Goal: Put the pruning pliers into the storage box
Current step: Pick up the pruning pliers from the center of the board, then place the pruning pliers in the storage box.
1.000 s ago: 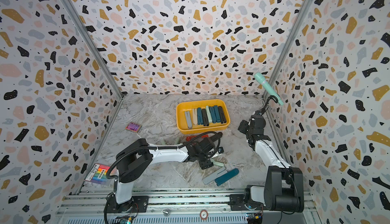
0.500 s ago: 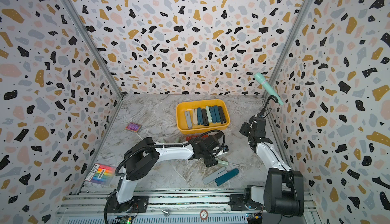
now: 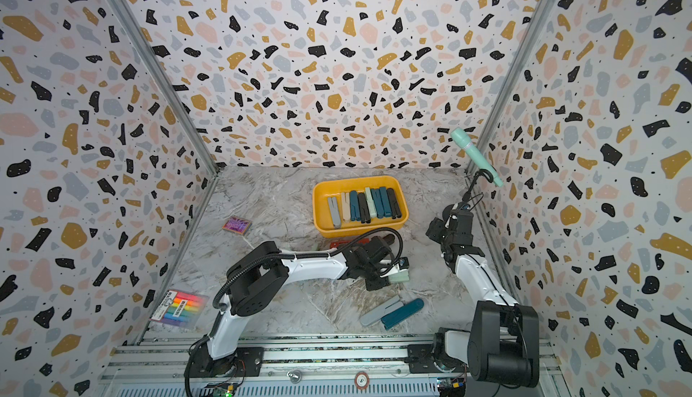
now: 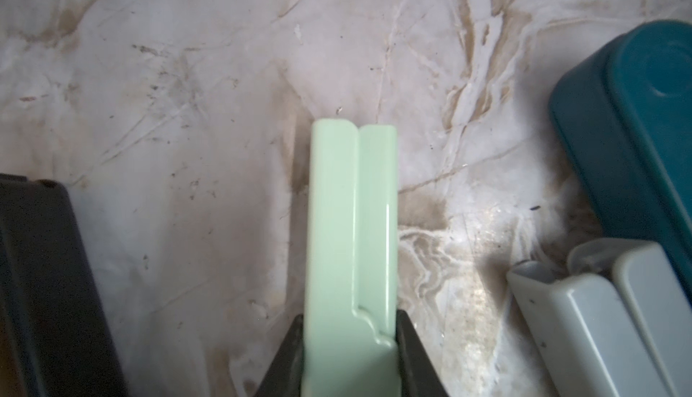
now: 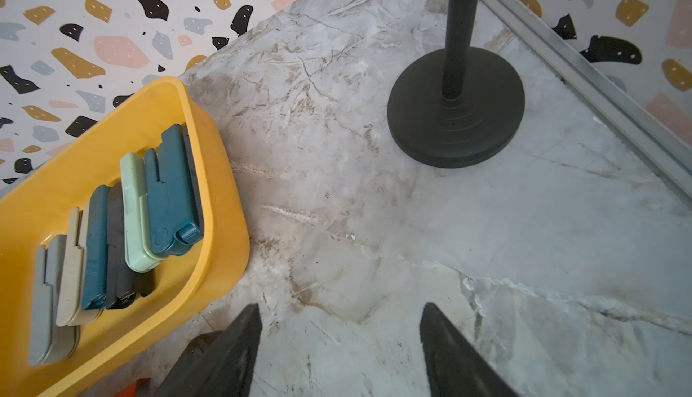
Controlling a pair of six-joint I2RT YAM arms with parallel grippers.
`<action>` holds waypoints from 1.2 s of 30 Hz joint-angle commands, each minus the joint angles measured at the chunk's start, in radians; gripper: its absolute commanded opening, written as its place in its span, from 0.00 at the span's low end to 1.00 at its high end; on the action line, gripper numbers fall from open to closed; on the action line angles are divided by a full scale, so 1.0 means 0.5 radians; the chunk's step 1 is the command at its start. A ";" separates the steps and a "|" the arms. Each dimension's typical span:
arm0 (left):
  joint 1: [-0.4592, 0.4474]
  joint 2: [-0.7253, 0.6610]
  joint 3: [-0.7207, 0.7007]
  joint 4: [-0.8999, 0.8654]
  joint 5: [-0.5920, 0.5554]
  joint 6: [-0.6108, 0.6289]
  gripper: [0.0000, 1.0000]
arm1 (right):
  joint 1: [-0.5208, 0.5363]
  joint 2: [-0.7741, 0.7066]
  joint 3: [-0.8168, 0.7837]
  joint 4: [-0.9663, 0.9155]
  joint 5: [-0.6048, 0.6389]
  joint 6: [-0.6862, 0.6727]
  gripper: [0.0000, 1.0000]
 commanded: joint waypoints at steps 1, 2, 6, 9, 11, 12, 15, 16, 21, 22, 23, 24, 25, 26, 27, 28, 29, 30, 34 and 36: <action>0.041 0.057 -0.071 -0.044 -0.034 -0.084 0.00 | -0.016 -0.060 -0.009 0.001 -0.002 -0.021 0.69; 0.049 0.048 -0.078 -0.025 -0.043 -0.114 0.00 | -0.019 -0.062 -0.011 -0.004 -0.003 -0.023 0.69; 0.071 -0.034 -0.120 0.074 -0.029 -0.215 0.00 | -0.034 -0.075 -0.024 -0.002 -0.002 -0.027 0.69; 0.074 -0.157 -0.121 0.129 -0.129 -0.353 0.00 | -0.040 -0.078 -0.030 0.005 -0.002 -0.026 0.69; 0.087 -0.276 -0.120 0.174 -0.192 -0.464 0.00 | -0.038 -0.082 -0.036 0.018 -0.001 -0.029 0.69; 0.098 -0.336 -0.132 0.203 -0.205 -0.522 0.00 | -0.038 -0.080 -0.039 0.032 -0.003 -0.034 0.69; 0.139 -0.514 -0.168 0.272 -0.242 -0.680 0.00 | -0.040 -0.061 -0.056 0.077 -0.047 -0.041 0.69; 0.153 -0.567 -0.185 0.287 -0.276 -0.728 0.00 | -0.037 -0.049 -0.057 0.093 -0.075 -0.046 0.69; 0.280 -0.783 -0.267 0.276 -0.488 -0.996 0.00 | -0.025 0.052 -0.039 0.174 -0.163 -0.050 0.69; 0.320 -0.814 -0.277 0.251 -0.568 -1.056 0.00 | -0.011 0.070 -0.034 0.192 -0.170 -0.057 0.69; 0.364 -0.831 -0.279 0.210 -0.637 -1.105 0.00 | 0.003 0.091 -0.025 0.212 -0.174 -0.063 0.69; 0.405 -0.836 -0.274 0.170 -0.707 -1.155 0.00 | 0.019 0.106 -0.011 0.224 -0.177 -0.066 0.69; 0.457 -0.830 -0.258 0.105 -0.785 -1.220 0.00 | 0.040 0.134 0.004 0.236 -0.181 -0.081 0.69; 0.515 -0.817 -0.240 0.047 -0.836 -1.300 0.00 | 0.067 0.159 0.027 0.241 -0.180 -0.092 0.69; 0.563 -0.805 -0.221 0.007 -0.842 -1.359 0.00 | 0.083 0.186 0.047 0.247 -0.177 -0.103 0.69; 0.622 -0.781 -0.197 -0.034 -0.847 -1.421 0.00 | 0.102 0.216 0.071 0.250 -0.177 -0.108 0.69; 0.656 -0.762 -0.176 -0.057 -0.860 -1.478 0.00 | 0.116 0.241 0.093 0.253 -0.182 -0.112 0.69; 0.694 -0.738 -0.162 -0.074 -0.886 -1.536 0.00 | 0.128 0.272 0.113 0.262 -0.192 -0.114 0.69; 0.780 -0.612 -0.042 -0.190 -1.123 -1.672 0.00 | 0.131 0.361 0.159 0.299 -0.225 -0.113 0.69; 0.791 -0.511 0.081 -0.270 -1.187 -1.692 0.00 | 0.130 0.395 0.173 0.313 -0.256 -0.118 0.69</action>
